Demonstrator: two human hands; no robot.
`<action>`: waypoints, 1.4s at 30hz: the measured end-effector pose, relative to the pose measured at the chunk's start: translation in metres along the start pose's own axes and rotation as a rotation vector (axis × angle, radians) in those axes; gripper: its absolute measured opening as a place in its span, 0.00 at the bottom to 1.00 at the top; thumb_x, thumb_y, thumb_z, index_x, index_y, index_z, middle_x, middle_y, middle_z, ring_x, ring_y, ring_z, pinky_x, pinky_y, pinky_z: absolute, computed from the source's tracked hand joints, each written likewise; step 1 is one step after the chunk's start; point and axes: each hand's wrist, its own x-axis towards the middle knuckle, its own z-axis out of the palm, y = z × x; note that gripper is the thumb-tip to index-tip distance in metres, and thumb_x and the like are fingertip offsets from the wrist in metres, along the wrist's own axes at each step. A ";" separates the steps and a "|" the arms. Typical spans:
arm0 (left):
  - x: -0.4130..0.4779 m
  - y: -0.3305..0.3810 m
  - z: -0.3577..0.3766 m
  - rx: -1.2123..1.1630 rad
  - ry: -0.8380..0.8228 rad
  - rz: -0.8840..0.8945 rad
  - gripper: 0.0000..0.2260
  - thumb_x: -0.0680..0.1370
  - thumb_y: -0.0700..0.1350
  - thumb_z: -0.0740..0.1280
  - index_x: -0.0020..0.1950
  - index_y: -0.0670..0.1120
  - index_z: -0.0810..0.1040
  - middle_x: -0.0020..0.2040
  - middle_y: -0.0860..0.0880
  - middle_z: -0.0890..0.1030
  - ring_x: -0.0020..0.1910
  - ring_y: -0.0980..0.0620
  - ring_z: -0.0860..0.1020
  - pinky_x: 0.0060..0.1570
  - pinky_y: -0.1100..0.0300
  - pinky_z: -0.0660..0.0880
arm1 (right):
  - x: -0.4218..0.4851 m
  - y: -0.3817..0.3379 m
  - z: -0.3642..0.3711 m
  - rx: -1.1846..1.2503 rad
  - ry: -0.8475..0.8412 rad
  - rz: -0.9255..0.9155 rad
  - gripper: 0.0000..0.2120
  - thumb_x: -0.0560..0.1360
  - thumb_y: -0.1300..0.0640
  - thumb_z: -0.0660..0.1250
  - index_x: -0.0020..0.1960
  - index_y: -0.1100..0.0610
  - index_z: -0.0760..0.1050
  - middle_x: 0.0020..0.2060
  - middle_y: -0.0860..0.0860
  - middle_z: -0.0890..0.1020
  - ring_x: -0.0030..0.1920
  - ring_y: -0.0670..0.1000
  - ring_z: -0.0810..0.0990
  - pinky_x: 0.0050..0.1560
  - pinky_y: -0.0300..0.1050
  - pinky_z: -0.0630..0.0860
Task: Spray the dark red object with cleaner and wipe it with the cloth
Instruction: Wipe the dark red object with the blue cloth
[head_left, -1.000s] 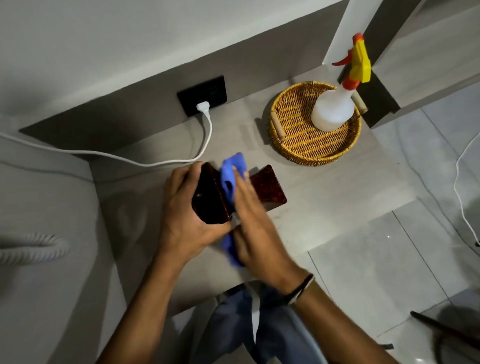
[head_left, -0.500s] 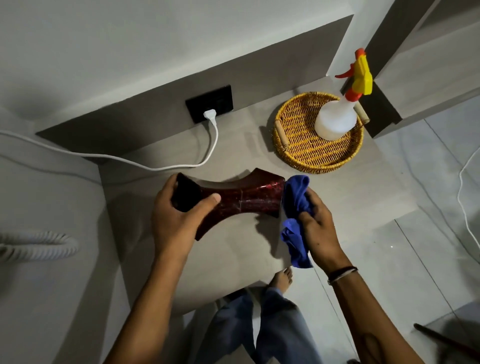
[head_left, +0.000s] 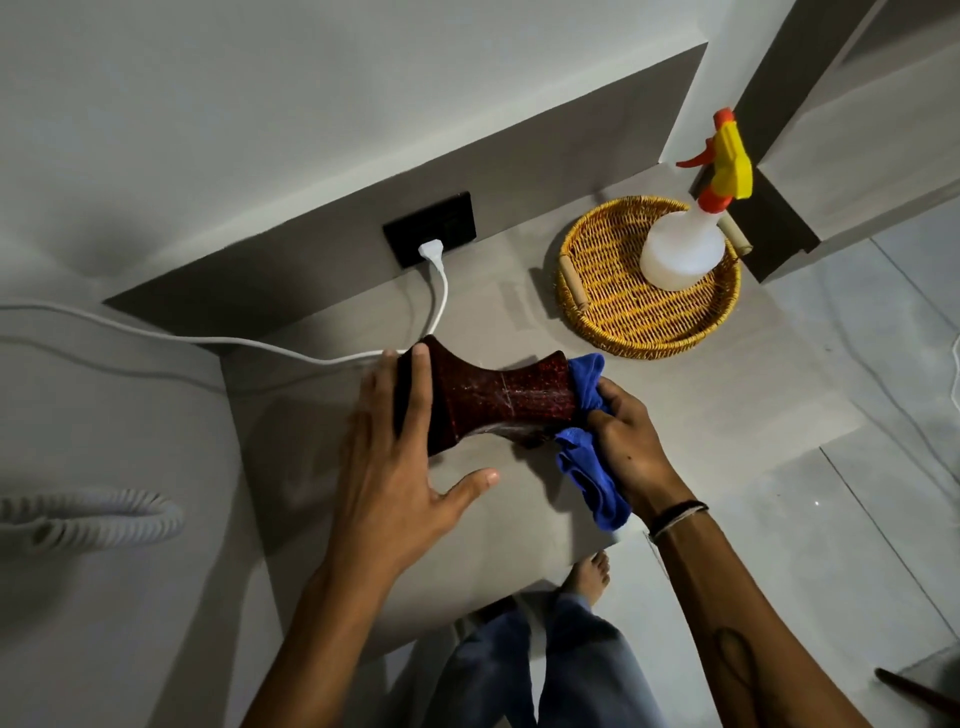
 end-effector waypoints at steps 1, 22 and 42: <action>0.003 0.000 0.000 0.018 0.011 0.031 0.55 0.73 0.73 0.68 0.87 0.54 0.40 0.87 0.42 0.49 0.86 0.40 0.48 0.80 0.34 0.59 | 0.002 0.001 -0.001 -0.013 0.002 0.000 0.30 0.78 0.80 0.53 0.63 0.54 0.83 0.56 0.61 0.89 0.59 0.71 0.85 0.59 0.61 0.86; 0.023 -0.008 -0.008 -0.161 0.024 0.207 0.41 0.79 0.59 0.67 0.87 0.48 0.55 0.83 0.45 0.58 0.79 0.51 0.60 0.71 0.55 0.66 | -0.033 -0.013 0.018 -0.522 0.291 -0.373 0.33 0.77 0.80 0.57 0.80 0.64 0.69 0.74 0.58 0.78 0.74 0.56 0.76 0.80 0.44 0.70; 0.013 -0.012 0.000 -0.258 0.162 0.224 0.42 0.68 0.55 0.76 0.81 0.48 0.69 0.75 0.46 0.72 0.72 0.42 0.74 0.66 0.45 0.77 | -0.093 -0.014 0.060 -0.849 -0.248 -0.666 0.39 0.79 0.68 0.59 0.88 0.60 0.51 0.88 0.54 0.51 0.89 0.56 0.48 0.88 0.56 0.54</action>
